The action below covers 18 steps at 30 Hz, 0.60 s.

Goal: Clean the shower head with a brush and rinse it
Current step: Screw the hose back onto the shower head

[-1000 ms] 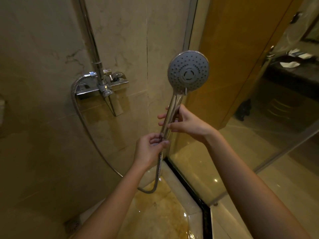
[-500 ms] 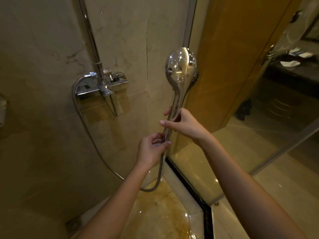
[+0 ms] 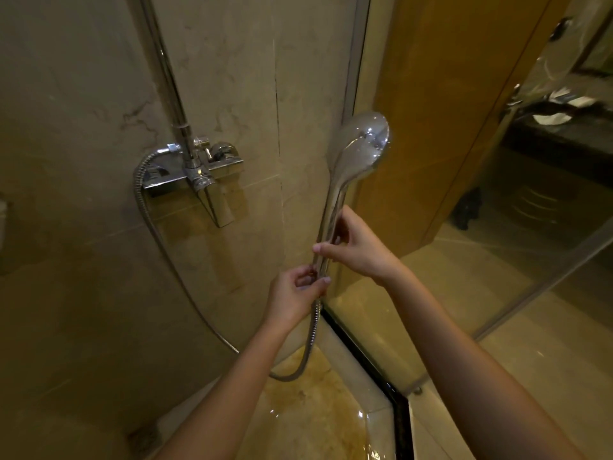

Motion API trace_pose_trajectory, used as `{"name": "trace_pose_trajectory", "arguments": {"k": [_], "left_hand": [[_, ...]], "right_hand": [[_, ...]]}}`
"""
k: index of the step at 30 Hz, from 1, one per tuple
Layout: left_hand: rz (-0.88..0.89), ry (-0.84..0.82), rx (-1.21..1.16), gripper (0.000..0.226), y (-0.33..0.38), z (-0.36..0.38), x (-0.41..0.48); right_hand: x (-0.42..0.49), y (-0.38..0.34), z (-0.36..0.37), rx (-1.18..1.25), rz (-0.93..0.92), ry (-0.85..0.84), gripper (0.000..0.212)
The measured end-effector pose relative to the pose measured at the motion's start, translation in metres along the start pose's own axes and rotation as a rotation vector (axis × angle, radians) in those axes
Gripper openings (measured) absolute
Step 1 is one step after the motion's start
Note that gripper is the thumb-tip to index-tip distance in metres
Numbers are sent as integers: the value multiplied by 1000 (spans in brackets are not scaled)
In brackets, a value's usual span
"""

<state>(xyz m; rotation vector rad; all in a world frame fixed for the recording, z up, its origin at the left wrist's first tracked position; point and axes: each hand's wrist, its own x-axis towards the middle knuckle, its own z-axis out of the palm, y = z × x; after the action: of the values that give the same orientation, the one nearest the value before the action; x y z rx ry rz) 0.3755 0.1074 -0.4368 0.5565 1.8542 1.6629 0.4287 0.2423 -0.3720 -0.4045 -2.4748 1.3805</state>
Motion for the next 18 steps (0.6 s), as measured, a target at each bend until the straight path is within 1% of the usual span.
{"name": "trace_pose_trajectory", "arguments": {"k": [3, 5, 7, 8, 10, 12, 13, 15, 16, 18], "left_hand": [[8, -21, 64, 14, -3, 1, -4], [25, 6, 81, 14, -3, 2, -6], [47, 43, 83, 11, -1, 0, -5], [62, 56, 83, 13, -2, -1, -3], [88, 54, 94, 15, -1, -2, -1], [110, 40, 98, 14, 0, -2, -2], [117, 34, 93, 15, 0, 0, -2], [127, 28, 98, 16, 0, 2, -1], [127, 32, 100, 15, 0, 2, 0], [115, 32, 95, 10, 0, 3, 2]], "right_hand": [[-5, -3, 6, -59, 11, 58, 38], [-6, -6, 7, -8, 34, 32, 32], [-6, -5, 4, 49, 55, -65, 23], [-6, -5, -1, 116, 90, -138, 25], [-6, -3, -14, 324, 193, -297, 45], [-7, 0, -24, 440, 217, -390, 50], [-7, 1, -26, 419, 199, -398, 50], [-7, 2, -24, 345, 170, -342, 47], [-7, 2, -22, 301, 151, -285, 44], [-7, 1, -19, 197, 107, -140, 32]]}}
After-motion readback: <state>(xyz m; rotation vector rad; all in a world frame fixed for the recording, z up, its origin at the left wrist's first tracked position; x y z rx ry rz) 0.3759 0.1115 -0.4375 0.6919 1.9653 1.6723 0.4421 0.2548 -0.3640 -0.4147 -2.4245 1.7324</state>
